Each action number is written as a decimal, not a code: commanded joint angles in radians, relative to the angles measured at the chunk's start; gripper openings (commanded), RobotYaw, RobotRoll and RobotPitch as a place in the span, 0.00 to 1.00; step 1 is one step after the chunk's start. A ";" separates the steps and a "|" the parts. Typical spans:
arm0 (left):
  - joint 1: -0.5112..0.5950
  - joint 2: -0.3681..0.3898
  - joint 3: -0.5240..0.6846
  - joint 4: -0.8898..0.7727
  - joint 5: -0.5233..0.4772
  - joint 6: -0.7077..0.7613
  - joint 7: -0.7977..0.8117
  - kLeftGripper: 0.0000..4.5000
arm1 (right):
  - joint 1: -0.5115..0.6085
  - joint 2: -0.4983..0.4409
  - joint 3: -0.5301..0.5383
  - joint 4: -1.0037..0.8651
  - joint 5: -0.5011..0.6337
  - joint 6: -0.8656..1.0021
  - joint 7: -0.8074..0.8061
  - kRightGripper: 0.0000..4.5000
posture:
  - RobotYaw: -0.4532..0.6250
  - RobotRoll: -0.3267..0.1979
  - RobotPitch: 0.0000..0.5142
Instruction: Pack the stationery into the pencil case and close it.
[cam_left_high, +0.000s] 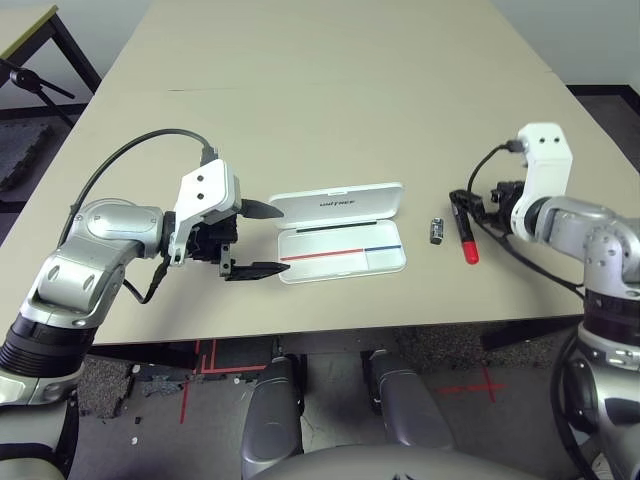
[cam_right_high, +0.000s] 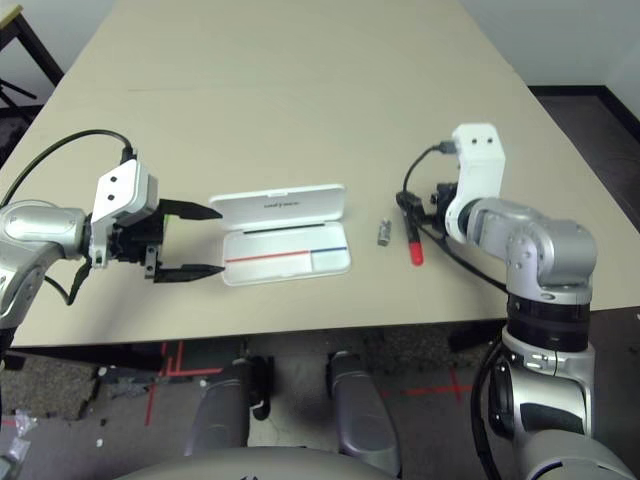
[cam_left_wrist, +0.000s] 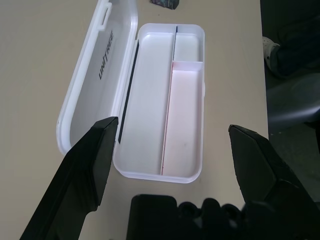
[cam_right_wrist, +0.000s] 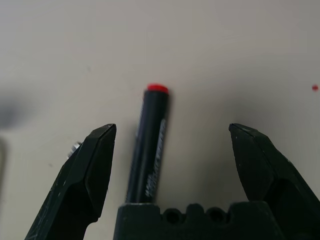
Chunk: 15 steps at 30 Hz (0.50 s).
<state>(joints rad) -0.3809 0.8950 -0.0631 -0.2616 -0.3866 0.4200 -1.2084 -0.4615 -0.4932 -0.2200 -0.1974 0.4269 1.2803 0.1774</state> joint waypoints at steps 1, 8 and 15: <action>0.001 0.002 -0.023 -0.010 0.011 -0.004 -0.010 0.99 | 0.036 0.002 0.008 0.000 -0.013 -0.008 0.011 1.00 | 0.25 0.62 0.32; -0.004 0.001 -0.031 -0.018 0.009 0.002 -0.004 0.99 | 0.063 0.015 0.046 0.053 -0.036 -0.060 0.040 1.00 | 0.26 0.62 0.32; -0.001 0.005 -0.032 -0.028 0.009 0.009 -0.001 1.00 | 0.056 0.003 0.061 0.096 -0.062 -0.090 0.055 0.72 | 0.26 0.62 0.32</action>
<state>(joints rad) -0.3818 0.8946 -0.0835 -0.2700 -0.3851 0.4220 -1.2078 -0.4200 -0.4900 -0.1748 -0.1422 0.3796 1.1787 0.2288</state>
